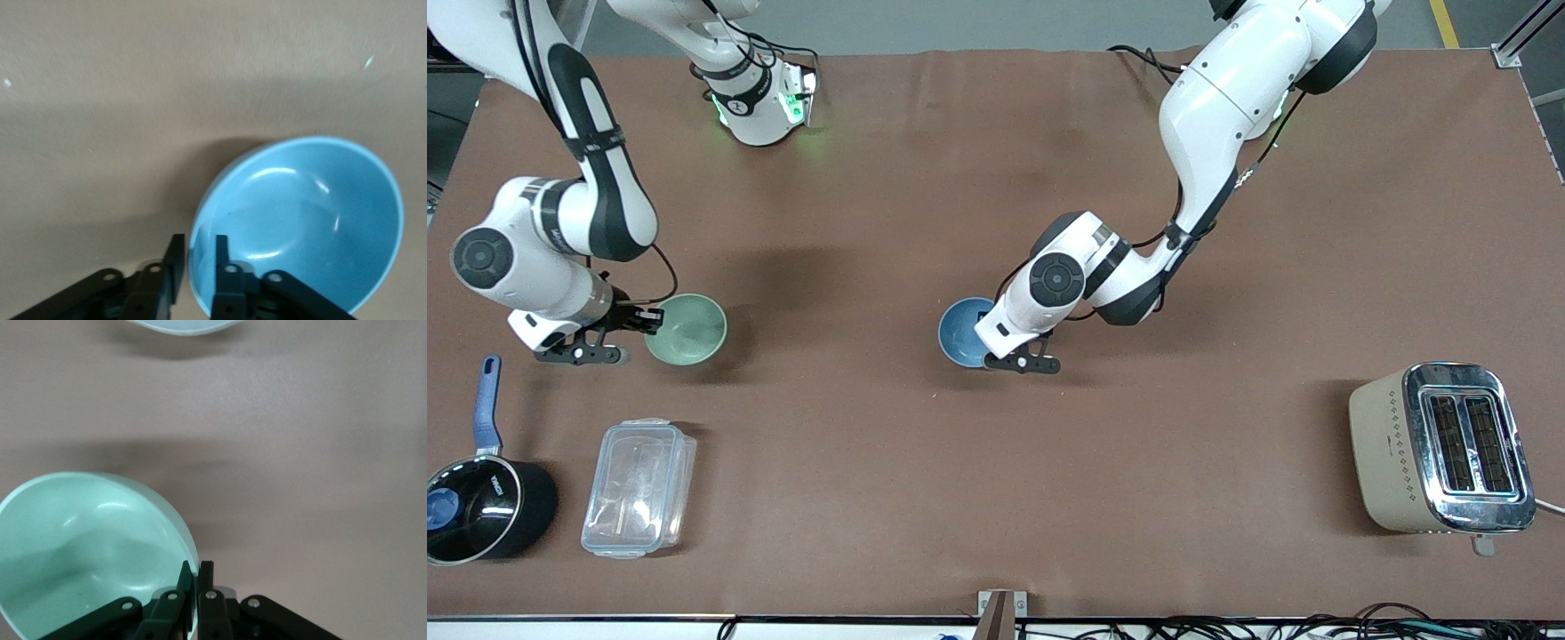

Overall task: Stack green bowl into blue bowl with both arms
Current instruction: 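Release the blue bowl with the left gripper while the right gripper carries the green bowl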

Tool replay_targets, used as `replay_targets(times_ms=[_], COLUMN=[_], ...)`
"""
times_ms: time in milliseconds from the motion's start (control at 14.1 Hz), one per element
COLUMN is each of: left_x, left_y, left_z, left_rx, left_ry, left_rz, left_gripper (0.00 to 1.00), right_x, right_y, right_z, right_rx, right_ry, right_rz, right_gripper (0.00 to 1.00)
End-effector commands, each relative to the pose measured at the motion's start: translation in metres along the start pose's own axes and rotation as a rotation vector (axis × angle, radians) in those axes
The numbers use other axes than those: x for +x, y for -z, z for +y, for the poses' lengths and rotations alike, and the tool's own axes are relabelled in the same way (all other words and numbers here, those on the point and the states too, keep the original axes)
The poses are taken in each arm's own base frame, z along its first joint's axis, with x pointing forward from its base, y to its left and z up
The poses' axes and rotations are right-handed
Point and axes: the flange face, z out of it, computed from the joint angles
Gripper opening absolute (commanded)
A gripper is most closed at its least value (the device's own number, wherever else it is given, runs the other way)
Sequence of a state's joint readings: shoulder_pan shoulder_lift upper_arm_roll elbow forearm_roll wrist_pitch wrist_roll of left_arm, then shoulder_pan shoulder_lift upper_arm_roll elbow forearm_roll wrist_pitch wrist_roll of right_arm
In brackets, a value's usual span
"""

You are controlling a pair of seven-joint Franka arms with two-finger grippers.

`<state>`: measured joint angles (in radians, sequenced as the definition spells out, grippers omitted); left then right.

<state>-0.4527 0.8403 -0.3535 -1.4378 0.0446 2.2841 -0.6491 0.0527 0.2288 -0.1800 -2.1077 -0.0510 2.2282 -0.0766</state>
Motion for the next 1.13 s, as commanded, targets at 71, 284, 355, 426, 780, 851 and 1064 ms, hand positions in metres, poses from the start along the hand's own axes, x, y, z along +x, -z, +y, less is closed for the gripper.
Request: replay_targets(times_ms=[71, 284, 355, 426, 780, 851, 1064], left_x=[0.034, 0.046, 0.047, 0.045, 0.016, 0.011, 0.004], left_y=[0.108, 0.231, 0.277, 0.314, 0.453, 0.470, 0.470], left_z=[-0.022, -0.078, -0.107, -0.136, -0.268, -0.287, -0.307], left_rx=[0.027, 0.109, 0.132, 0.146, 0.221, 0.240, 0.246], left_ry=[0.037, 0.105, 0.116, 0.123, -0.103, -0.139, -0.128], left_rz=[0.127, 0.178, 0.204, 0.210, 0.217, 0.232, 0.165], left_gripper=[1.00, 1.00, 1.00, 1.00, 1.00, 1.00, 1.00], right_x=[0.027, 0.023, 0.018, 0.014, -0.010, -0.019, -0.035], right_y=[0.099, 0.133, 0.143, 0.144, 0.115, 0.103, 0.067], right_z=[-0.075, -0.178, -0.222, -0.260, -0.407, -0.429, -0.476], right_rx=[0.048, 0.069, 0.082, 0.092, 0.147, 0.148, 0.161], right_ry=[-0.086, -0.230, -0.274, -0.326, -0.475, -0.487, -0.508], right_rz=[-0.036, -0.011, 0.001, -0.002, 0.015, 0.011, 0.005], right_gripper=[0.00, 0.00, 0.00, 0.00, 0.00, 0.00, 0.00])
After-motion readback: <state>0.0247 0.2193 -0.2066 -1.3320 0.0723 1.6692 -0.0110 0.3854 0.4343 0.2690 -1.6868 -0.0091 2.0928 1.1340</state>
